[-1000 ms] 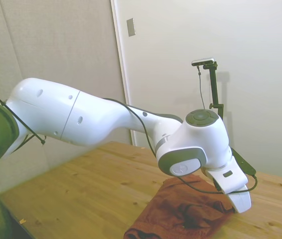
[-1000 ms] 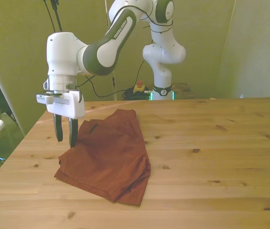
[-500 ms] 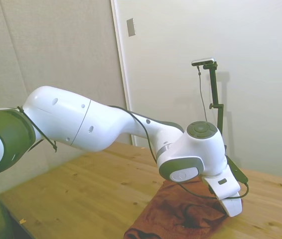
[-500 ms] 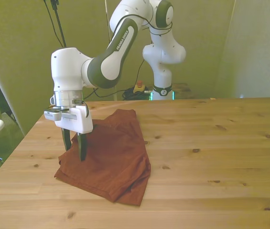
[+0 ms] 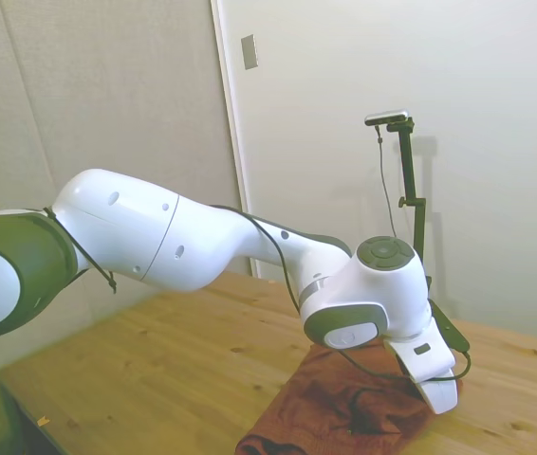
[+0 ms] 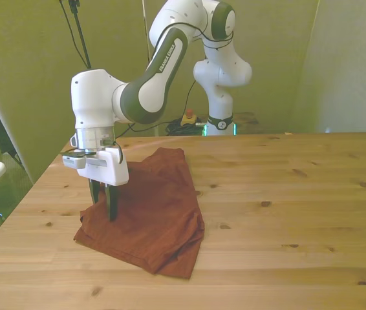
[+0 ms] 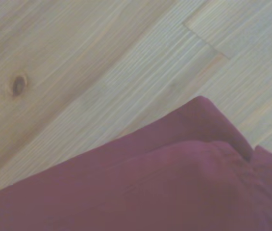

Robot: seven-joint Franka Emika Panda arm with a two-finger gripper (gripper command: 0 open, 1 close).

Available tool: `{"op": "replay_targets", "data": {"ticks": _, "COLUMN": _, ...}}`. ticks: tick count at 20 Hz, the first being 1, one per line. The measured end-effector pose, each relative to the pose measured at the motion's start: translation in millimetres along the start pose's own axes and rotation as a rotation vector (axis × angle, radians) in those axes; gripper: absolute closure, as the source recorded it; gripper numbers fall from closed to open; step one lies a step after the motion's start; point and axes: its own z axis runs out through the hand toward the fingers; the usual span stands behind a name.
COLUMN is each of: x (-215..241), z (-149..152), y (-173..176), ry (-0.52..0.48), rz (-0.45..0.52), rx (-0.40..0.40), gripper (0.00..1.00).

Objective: Unfold the shorts

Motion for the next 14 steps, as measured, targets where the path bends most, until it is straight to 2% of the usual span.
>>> {"op": "replay_targets", "data": {"ticks": 14, "x": -1.0, "z": 1.8, "y": -10.7, "ry": -0.001, "rz": 0.001, "rx": 0.020, "gripper": 1.00}}
